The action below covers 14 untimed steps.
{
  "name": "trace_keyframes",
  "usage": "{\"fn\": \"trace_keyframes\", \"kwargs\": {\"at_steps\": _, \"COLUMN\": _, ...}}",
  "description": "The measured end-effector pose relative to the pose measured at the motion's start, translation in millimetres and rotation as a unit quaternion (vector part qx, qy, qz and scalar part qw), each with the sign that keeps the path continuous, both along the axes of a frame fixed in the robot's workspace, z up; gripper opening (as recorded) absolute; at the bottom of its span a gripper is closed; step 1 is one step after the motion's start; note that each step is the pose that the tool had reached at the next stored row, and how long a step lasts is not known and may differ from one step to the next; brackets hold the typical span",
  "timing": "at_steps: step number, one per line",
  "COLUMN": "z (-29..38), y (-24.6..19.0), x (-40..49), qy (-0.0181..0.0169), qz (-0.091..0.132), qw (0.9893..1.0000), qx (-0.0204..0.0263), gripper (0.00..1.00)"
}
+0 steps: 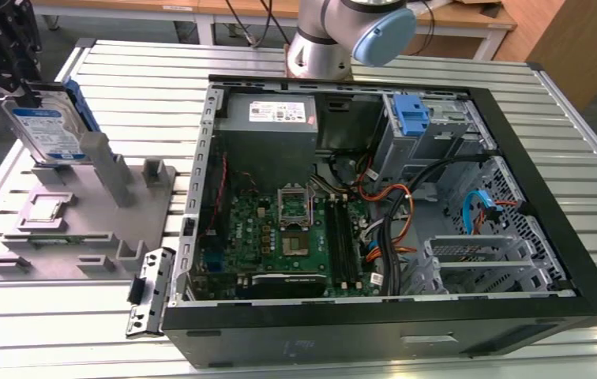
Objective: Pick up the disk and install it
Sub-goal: 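Pick up the disk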
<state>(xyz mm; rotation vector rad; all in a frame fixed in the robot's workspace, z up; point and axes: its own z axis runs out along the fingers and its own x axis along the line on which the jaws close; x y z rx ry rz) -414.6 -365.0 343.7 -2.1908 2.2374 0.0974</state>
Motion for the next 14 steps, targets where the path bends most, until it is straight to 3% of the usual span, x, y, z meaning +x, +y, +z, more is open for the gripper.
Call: {"fn": "trace_keyframes", "kwargs": {"at_steps": 14, "z": 11.8, "y": 0.0, "x": 0.0, "qy": -0.0001, "qz": 0.0, "qw": 1.0, "qx": -0.0007, "gripper": 0.35}}
